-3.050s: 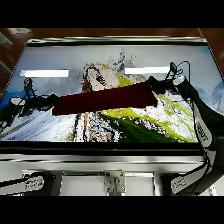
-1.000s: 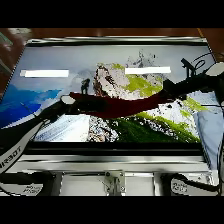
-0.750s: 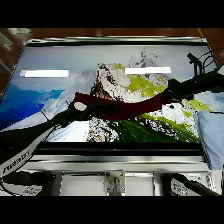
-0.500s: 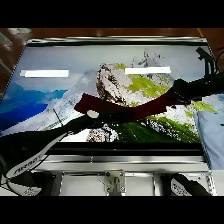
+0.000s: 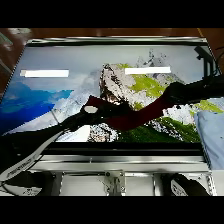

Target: Fold the shirts.

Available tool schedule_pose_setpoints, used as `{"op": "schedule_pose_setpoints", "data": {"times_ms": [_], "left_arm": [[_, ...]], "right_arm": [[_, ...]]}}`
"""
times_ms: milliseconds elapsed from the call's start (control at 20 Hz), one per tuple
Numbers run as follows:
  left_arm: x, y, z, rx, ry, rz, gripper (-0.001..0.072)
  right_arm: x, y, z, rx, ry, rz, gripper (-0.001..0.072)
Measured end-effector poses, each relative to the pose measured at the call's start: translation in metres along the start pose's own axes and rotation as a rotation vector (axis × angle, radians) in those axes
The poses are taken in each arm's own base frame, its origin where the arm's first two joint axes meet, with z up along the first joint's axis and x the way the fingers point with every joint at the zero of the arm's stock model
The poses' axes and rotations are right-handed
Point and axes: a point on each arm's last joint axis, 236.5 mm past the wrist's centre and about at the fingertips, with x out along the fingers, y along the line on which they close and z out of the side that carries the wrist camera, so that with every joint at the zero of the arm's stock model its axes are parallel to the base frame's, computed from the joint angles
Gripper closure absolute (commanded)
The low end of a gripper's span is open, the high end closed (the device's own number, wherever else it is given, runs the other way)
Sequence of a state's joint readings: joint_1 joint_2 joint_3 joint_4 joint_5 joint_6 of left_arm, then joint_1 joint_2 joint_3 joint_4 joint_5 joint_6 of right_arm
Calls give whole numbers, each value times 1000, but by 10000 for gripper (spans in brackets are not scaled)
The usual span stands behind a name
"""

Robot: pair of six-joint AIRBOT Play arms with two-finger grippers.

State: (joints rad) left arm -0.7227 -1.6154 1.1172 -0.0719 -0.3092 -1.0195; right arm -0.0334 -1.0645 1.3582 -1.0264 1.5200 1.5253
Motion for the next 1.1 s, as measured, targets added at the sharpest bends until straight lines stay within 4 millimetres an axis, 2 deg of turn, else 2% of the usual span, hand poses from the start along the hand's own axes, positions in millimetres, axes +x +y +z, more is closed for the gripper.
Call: {"op": "schedule_pose_setpoints", "data": {"times_ms": [100,200,350,450,500,600,650,700,750,850,950,1000,1100], "left_arm": [[-38,-21,41,119,-98,-19,673],[-89,-49,90,229,-232,-45,673],[-191,-100,155,354,-460,-100,672],[-265,-130,183,412,-619,-132,672],[-304,-148,189,442,-698,-154,672],[-365,-181,181,511,-790,-212,672],[-390,-196,170,545,-820,-244,672],[-408,-209,157,579,-833,-276,672],[-423,-220,141,614,-833,-308,672],[-441,-233,111,668,-814,-357,672],[-448,-234,86,687,-784,-389,672],[-449,-231,77,688,-768,-398,672],[-444,-221,68,675,-742,-399,672]], "right_arm": [[25,16,-2,-54,2,11,651],[57,33,5,-98,-24,28,651],[115,67,14,-145,-51,82,651],[164,96,13,-144,-51,143,652],[190,111,10,-135,-52,174,651],[239,137,3,-96,-67,225,650],[261,149,-1,-64,-79,247,577],[279,159,-3,-23,-98,267,258],[293,165,-2,27,-124,282,16],[311,170,5,122,-184,298,22],[311,169,21,194,-255,307,24],[306,166,31,215,-289,309,24],[281,159,59,223,-367,317,25]]}}
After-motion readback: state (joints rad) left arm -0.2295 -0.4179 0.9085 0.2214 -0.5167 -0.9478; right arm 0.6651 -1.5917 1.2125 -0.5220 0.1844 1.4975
